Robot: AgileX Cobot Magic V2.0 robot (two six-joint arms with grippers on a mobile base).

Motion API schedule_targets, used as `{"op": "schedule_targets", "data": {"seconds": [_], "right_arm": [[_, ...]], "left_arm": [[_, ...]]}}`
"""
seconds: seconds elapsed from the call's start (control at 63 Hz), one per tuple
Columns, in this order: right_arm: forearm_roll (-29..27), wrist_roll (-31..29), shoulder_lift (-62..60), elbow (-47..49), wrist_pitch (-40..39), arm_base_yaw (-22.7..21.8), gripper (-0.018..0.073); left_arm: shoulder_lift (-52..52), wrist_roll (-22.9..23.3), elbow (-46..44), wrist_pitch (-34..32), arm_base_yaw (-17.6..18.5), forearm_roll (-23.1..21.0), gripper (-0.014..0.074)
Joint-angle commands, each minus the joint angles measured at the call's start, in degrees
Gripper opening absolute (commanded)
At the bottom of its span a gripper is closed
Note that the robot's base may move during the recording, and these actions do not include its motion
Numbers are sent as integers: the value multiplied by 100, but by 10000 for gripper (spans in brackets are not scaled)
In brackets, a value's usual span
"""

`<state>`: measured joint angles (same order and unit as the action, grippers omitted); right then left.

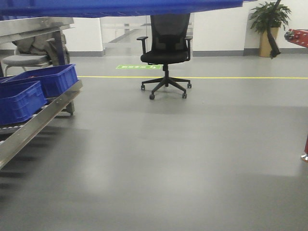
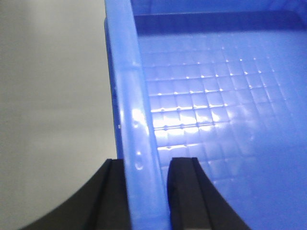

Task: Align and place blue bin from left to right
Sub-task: 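Hold the bin with both grippers while driving across the floor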

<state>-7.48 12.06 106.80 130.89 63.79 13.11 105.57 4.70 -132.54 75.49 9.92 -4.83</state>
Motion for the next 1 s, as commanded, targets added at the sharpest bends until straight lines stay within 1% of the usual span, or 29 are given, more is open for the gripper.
{"op": "schedule_targets", "data": {"seconds": [0.0,0.985], "right_arm": [[-676,-204,-135,108,-603,175,-154],[-676,-204,-135,108,-629,175,-154]], "left_arm": [[-178,-14,-132,-689,174,-1272,-111],[-178,-14,-132,-689,174,-1272,-111]]}}
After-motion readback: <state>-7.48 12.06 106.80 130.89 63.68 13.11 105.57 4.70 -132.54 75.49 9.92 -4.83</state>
